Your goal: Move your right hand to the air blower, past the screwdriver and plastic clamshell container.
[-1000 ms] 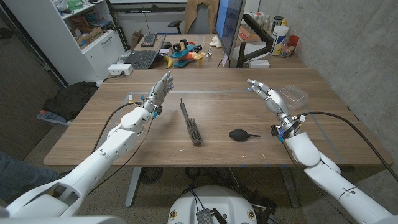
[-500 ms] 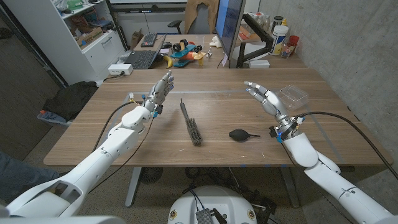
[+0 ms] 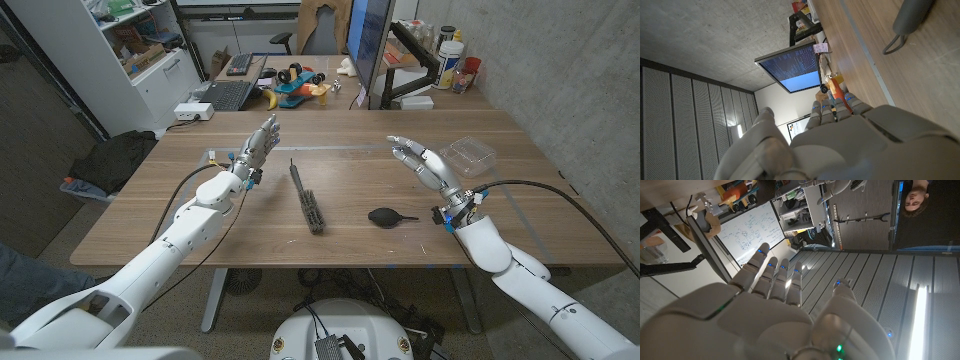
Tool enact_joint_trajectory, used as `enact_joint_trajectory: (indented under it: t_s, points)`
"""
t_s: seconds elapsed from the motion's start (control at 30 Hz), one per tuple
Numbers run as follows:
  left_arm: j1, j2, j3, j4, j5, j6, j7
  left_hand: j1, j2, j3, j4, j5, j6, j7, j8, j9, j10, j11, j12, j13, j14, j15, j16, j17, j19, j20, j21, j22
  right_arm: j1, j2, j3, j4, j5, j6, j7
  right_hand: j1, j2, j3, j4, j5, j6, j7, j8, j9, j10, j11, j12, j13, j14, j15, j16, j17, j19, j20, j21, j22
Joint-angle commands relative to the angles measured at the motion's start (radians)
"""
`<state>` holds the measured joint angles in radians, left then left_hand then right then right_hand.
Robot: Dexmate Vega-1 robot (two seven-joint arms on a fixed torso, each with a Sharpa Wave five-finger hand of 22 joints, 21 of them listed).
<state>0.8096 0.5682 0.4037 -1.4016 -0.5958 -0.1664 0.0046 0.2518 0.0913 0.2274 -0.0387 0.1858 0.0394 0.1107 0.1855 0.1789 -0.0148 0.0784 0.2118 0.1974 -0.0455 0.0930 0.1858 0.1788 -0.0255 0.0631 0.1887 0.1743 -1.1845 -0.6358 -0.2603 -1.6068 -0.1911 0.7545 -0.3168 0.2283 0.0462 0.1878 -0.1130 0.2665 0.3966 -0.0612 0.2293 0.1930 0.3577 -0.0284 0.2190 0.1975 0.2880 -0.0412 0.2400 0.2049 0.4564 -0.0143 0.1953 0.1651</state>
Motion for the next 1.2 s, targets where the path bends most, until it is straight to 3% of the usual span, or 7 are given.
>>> enact_joint_trajectory:
  t_s: [0.03, 0.67, 1.2]
  points:
    - [0.015, 0.005, -0.002, -0.018, 0.002, 0.001, 0.007, 0.002, 0.006, 0.003, -0.008, 0.005, 0.006, 0.001, 0.004, 0.002, 0.002, 0.0, 0.002, 0.002, 0.001, 0.007, 0.003, 0.006, -0.003, 0.005, 0.007, 0.003, -0.012, -0.029, -0.006, -0.034, -0.169, -0.05, -0.08, 0.001, -0.001, -0.001, -0.007, 0.007, 0.005, -0.004, 0.001, 0.002, 0.012, 0.0, 0.008, 0.005, 0.01, -0.015, -0.003, 0.0, 0.006, -0.002, -0.002, 0.003]
    - [0.015, 0.003, 0.004, -0.031, 0.011, 0.004, 0.012, 0.001, 0.007, 0.003, -0.009, 0.005, 0.006, 0.001, 0.004, 0.002, 0.002, 0.0, 0.001, 0.002, 0.001, 0.006, 0.003, 0.006, -0.004, 0.007, 0.007, 0.003, -0.053, -0.116, 0.0, -0.137, -0.372, -0.152, -0.174, 0.004, -0.002, 0.001, -0.01, 0.017, -0.003, -0.011, -0.006, 0.002, 0.012, -0.001, 0.004, 0.005, 0.008, -0.023, -0.007, -0.001, 0.005, -0.005, -0.003, 0.003]
    - [-0.009, -0.008, 0.011, 0.002, 0.011, -0.002, -0.007, 0.001, 0.007, 0.003, -0.009, 0.005, 0.007, 0.0, 0.004, 0.002, 0.002, 0.0, 0.001, 0.002, 0.001, 0.006, 0.003, 0.006, -0.005, 0.009, 0.006, 0.003, -0.05, -0.178, -0.051, -0.194, -0.456, -0.27, -0.189, 0.008, 0.0, 0.003, -0.011, 0.028, -0.007, -0.024, -0.01, 0.002, -0.001, -0.001, -0.005, 0.005, -0.006, -0.022, -0.016, 0.0, -0.009, 0.004, -0.009, 0.003]
